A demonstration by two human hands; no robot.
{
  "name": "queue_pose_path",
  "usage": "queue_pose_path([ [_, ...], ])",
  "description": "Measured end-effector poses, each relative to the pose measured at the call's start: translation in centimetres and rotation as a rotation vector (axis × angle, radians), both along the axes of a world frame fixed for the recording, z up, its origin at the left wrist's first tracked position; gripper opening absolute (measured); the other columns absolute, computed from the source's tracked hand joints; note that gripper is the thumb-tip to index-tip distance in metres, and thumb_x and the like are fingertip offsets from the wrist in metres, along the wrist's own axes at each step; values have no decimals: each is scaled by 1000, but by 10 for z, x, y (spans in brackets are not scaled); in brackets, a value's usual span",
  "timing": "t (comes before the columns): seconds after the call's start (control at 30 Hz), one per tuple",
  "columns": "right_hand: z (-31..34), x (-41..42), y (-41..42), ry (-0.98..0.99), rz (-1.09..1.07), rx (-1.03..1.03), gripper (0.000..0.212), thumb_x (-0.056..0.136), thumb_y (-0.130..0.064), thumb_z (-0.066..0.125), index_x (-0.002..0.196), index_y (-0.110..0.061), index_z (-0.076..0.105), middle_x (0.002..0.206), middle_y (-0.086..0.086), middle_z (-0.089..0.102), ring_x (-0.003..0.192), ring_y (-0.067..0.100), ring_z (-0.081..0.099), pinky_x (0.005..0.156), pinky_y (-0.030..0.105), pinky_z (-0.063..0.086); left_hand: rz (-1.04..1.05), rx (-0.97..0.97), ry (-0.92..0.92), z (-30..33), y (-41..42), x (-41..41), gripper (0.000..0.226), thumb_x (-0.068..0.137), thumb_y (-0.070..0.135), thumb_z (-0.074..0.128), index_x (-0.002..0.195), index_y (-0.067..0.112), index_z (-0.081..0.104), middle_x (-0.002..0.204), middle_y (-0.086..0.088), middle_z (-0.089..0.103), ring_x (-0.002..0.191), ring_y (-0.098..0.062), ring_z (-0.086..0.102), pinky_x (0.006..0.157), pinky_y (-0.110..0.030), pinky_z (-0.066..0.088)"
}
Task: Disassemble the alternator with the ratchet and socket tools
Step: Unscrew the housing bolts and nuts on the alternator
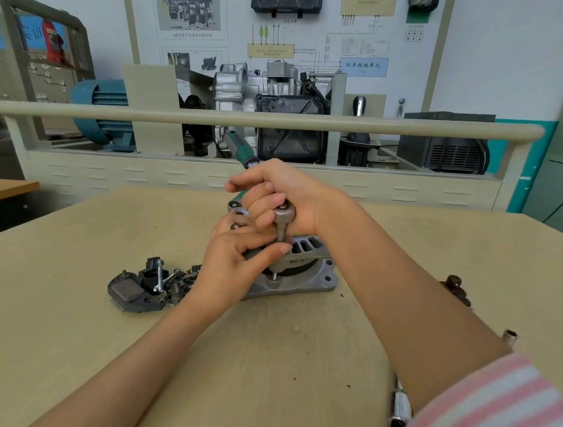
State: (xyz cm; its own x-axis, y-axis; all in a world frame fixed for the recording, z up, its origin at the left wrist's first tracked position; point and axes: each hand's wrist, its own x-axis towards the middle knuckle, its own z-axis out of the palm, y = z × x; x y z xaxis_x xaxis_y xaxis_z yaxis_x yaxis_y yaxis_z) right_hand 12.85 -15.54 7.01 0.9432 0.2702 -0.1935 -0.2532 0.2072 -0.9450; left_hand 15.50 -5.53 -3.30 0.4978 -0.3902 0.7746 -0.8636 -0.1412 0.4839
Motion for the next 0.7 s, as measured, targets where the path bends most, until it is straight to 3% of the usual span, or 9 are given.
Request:
queue_pose_path([
  [0.07,-7,-6,3,-125,-203,76,19,97,-19,45,80,-11,49,35,-11,29,25,2,25,29,13,27,-8,10,-5,0,1,0,20,80,30,66,66,44,59,62,25,59,87,1,45,96,-28,31],
  [0.17,-19,-12,13,-300,-621,237,28,99,-24,41,73,-13,44,36,-10,31,27,4,28,34,15,28,-3,-6,18,-1,-1,-1,9,81,24,66,77,31,71,77,22,66,94,-6,46,96,-37,32],
  [0.23,-26,-16,23,-422,-897,370,33,102,-27,30,74,-13,39,43,-6,34,29,6,32,36,17,32,-3,-26,30,-2,-1,-1,33,80,6,68,64,35,69,73,17,64,92,1,41,90,-39,33],
  [0.3,-31,-20,30,-467,-1018,503,33,104,-27,22,77,-13,37,54,-1,38,33,7,38,40,18,38,3,-30,20,-3,-1,-2,38,78,-3,63,70,33,60,78,22,57,89,-2,39,87,-40,33],
  [0.37,-31,-23,32,-440,-1031,604,31,104,-22,22,78,-15,39,60,1,42,40,9,44,50,22,42,5,-38,1,-2,-1,-4,35,77,4,57,77,37,49,73,23,55,89,-2,40,91,-47,36],
  [0.43,-29,-24,32,-415,-1027,630,31,103,-17,23,78,-16,41,61,1,44,46,12,47,57,26,41,5,-36,-18,-1,-1,-4,31,74,11,50,72,42,50,63,30,53,89,10,39,90,-45,37],
  [0.6,-25,-17,27,-360,-913,430,32,102,-15,25,76,-14,43,56,0,37,39,11,37,45,23,33,-2,-28,-55,0,-3,-1,27,77,23,55,58,40,49,61,33,54,80,6,42,84,-33,32],
  [0.67,-20,-15,20,-303,-774,295,32,102,-19,29,75,-13,46,51,-3,35,32,8,33,38,17,29,4,-21,-40,0,-3,1,17,76,40,53,60,40,60,65,29,59,84,4,45,85,-32,33],
  [0.7,-17,-15,17,-270,-683,206,33,101,-20,30,75,-12,48,48,-5,34,28,6,32,35,13,27,25,-16,-48,0,-4,1,25,76,44,52,67,28,68,71,25,63,87,-2,47,88,-33,33],
])
